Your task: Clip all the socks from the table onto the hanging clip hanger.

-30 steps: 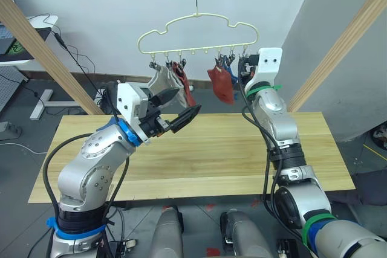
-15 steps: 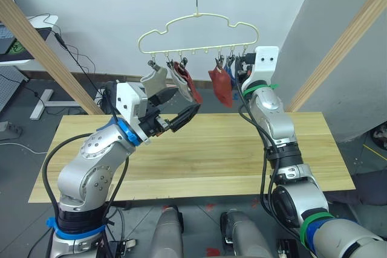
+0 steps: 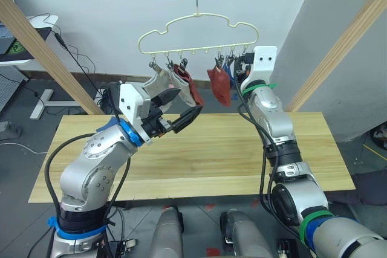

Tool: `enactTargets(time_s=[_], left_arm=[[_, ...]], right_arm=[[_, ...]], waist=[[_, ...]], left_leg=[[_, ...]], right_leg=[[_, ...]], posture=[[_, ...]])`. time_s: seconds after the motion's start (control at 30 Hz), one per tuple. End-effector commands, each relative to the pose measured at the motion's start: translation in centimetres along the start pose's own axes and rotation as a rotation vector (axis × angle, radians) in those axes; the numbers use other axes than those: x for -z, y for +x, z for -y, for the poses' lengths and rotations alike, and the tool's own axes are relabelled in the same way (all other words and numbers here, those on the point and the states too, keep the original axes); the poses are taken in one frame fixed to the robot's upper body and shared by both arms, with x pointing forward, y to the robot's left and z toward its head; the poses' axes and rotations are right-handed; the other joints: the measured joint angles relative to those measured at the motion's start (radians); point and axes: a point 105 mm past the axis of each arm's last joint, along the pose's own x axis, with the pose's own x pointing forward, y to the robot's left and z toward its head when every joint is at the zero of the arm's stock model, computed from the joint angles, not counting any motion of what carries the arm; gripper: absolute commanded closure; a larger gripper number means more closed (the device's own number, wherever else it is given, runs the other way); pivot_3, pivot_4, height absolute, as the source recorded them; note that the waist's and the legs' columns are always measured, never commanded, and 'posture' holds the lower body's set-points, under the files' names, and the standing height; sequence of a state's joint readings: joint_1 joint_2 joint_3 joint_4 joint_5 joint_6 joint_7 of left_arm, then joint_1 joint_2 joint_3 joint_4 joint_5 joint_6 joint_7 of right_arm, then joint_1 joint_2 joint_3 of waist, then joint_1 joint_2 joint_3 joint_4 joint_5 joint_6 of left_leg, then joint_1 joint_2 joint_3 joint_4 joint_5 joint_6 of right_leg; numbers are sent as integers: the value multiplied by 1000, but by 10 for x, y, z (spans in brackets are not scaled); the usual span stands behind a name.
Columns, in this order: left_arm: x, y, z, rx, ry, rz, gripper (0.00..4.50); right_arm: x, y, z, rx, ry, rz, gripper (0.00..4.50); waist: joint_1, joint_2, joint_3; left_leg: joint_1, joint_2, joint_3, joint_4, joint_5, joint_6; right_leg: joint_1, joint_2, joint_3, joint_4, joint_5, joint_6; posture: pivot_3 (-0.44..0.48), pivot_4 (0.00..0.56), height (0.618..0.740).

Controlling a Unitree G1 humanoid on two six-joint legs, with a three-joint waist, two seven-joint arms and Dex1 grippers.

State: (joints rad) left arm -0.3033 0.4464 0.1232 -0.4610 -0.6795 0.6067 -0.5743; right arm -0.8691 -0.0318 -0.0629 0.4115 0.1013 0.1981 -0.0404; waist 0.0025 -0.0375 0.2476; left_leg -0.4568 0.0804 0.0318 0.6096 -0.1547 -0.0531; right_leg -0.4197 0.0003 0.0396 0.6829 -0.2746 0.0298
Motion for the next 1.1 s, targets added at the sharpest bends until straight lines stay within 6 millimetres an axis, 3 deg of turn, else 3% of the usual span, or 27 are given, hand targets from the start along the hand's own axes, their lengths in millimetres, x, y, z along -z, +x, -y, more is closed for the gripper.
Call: enactTargets(time_s=[0.03,0.83,1.1], left_arm=[[-11,0,4,7,47,32,0],[-11,0,5,2,49,36,0],[-11,0,5,-1,50,35,0]], right_arm=[[-23,4,0,2,7,81,2447],[-24,7,-3,-4,13,85,2447],[-24,9,-3,-9,14,89,4474]], waist=[[0,0,0],[0,0,0],[1,0,0]], left_leg=[[0,0,0,0,0,0],[0,0,0,0,0,0],[0,0,0,0,0,0]], right_leg=[[0,0,0,0,0,0],[0,0,0,0,0,0],[0,0,0,0,0,0]], posture=[[121,226,740],[129,226,740],[133,226,740]])
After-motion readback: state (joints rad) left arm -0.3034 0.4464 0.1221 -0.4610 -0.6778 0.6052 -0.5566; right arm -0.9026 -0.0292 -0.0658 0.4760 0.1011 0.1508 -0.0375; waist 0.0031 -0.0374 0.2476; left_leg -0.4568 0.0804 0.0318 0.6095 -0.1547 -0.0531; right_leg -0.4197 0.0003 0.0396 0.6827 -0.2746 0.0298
